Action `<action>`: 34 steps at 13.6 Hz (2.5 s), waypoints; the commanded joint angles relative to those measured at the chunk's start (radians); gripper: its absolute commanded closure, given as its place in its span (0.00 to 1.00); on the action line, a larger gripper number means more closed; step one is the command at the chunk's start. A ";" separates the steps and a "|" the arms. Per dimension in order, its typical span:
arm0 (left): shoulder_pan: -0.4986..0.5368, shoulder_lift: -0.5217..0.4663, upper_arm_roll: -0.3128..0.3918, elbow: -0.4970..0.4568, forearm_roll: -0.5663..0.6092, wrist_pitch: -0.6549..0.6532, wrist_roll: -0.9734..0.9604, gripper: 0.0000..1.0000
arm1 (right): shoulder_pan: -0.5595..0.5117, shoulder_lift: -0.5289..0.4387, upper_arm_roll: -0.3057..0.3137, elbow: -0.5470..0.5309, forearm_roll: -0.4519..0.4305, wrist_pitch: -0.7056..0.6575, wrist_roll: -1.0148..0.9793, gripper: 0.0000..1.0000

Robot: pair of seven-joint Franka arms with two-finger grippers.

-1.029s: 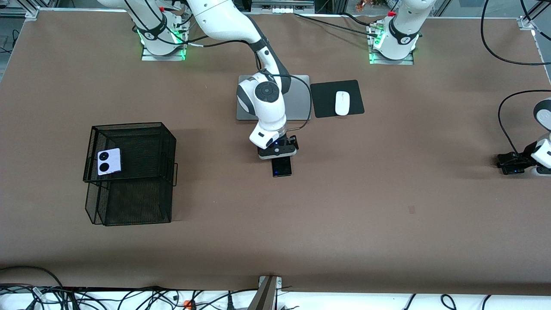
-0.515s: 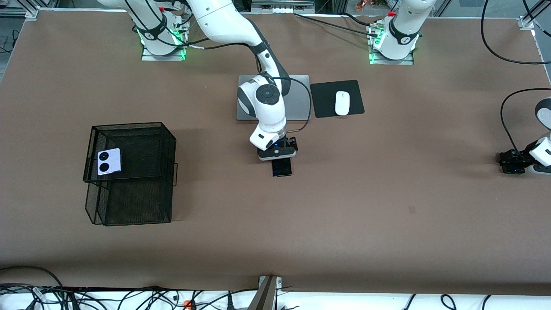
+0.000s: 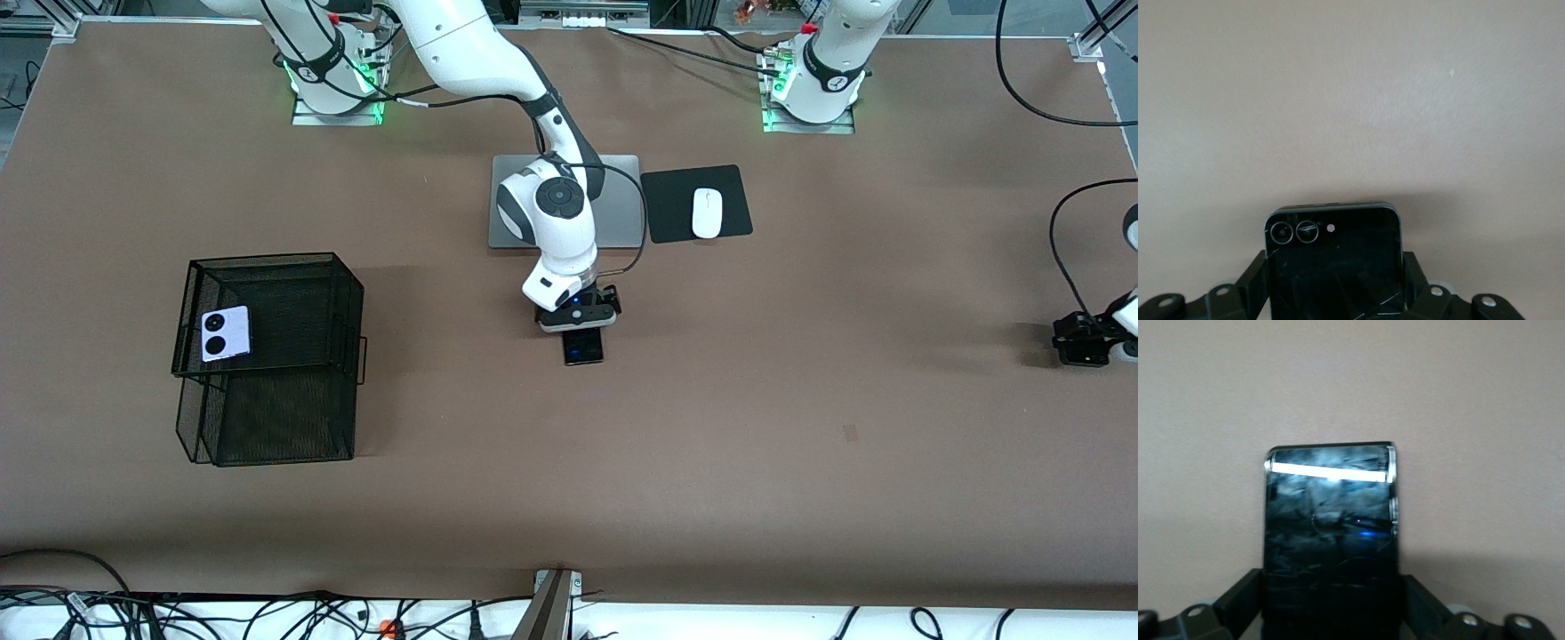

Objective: Place phones with both arms
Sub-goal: 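Carry the black phone toward the basket while the left gripper grasps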

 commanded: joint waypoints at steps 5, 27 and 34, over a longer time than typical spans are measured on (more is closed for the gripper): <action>-0.127 -0.224 0.000 0.057 0.032 -0.312 0.006 0.88 | -0.009 0.044 0.005 0.036 -0.007 0.010 0.004 1.00; -0.599 -0.249 -0.078 0.398 -0.219 -0.825 -0.153 0.87 | -0.310 -0.175 -0.013 0.287 0.041 -0.701 -0.341 1.00; -0.767 -0.201 -0.109 0.388 -0.376 -0.845 -0.353 0.87 | -0.354 -0.349 -0.196 0.104 0.041 -0.826 -0.598 1.00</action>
